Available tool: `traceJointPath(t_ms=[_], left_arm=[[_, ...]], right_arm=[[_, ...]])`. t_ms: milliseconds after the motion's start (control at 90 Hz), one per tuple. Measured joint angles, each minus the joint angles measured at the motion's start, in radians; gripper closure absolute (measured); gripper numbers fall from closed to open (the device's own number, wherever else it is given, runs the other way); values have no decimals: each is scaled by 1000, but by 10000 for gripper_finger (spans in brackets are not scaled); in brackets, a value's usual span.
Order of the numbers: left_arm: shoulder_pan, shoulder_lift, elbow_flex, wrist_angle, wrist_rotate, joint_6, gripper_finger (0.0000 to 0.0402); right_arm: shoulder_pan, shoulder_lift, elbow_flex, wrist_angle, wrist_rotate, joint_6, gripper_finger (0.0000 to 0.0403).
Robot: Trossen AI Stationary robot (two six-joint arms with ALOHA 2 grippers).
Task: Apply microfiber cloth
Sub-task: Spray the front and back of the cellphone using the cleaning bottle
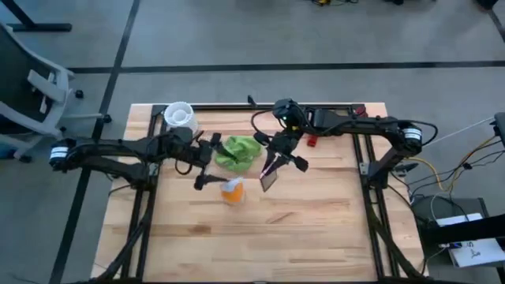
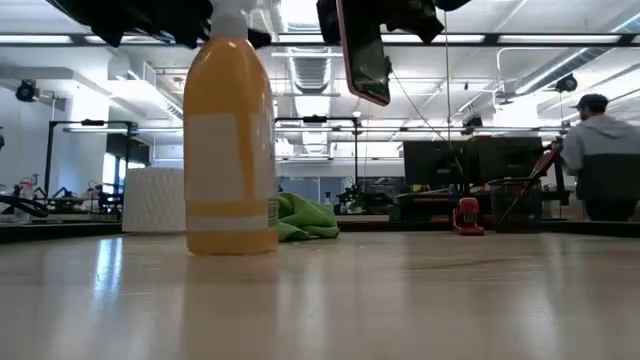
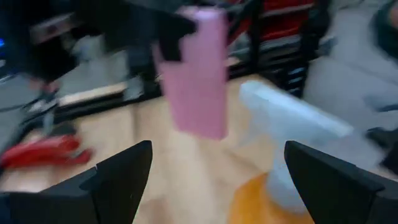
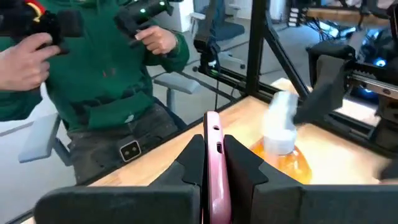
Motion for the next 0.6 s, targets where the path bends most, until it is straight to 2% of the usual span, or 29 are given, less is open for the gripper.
traceJointPath(t_ms=[144,311,411,478,600], left_arm=[[6,-27,0,-52,-7,22,52],[23,-109,0,-158,-70,50,52],[24,-153,0,-228,-72,47,52],[24,-164,-1,-262,-19,46,52],[36,-148,-21,-249,172,51,52]], right_arm=[[16,0,0,4,-62,-32,388],[38,1,0,7,-110,-105,388],[47,12,0,12,-135,-138,388],[52,22,0,29,-174,-148,388],[57,27,0,45,-203,-152,388]])
